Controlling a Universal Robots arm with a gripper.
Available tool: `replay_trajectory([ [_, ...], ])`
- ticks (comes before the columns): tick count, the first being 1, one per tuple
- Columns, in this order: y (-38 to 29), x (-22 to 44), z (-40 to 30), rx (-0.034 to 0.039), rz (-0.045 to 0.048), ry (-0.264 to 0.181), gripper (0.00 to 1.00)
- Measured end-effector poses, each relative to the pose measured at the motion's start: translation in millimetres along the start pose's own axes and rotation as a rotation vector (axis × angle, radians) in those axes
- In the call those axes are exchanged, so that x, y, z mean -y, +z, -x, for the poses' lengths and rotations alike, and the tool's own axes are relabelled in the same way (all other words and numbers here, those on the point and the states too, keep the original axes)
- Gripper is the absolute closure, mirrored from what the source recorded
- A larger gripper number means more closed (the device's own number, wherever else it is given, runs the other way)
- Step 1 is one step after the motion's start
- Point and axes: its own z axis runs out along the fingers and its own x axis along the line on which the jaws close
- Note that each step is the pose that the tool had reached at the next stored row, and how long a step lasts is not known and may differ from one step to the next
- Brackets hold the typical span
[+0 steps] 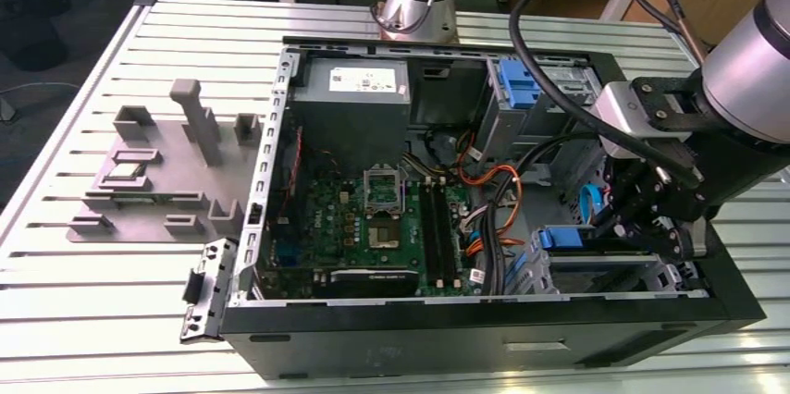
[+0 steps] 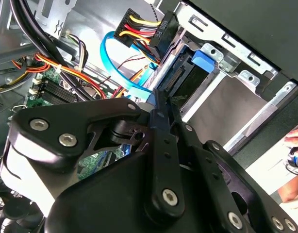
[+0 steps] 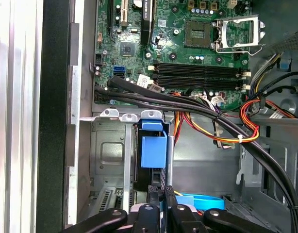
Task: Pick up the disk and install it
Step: 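Insert the first disk wire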
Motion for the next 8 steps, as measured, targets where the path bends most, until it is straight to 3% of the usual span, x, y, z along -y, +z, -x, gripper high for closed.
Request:
replay_trajectory([
  [5, -0.4, 0.0, 0.0, -0.0010, 0.0000, 0.000, 0.76],
  [8, -5.0, 0.0, 0.3, -0.0009, 0.0000, 0.000, 0.76],
])
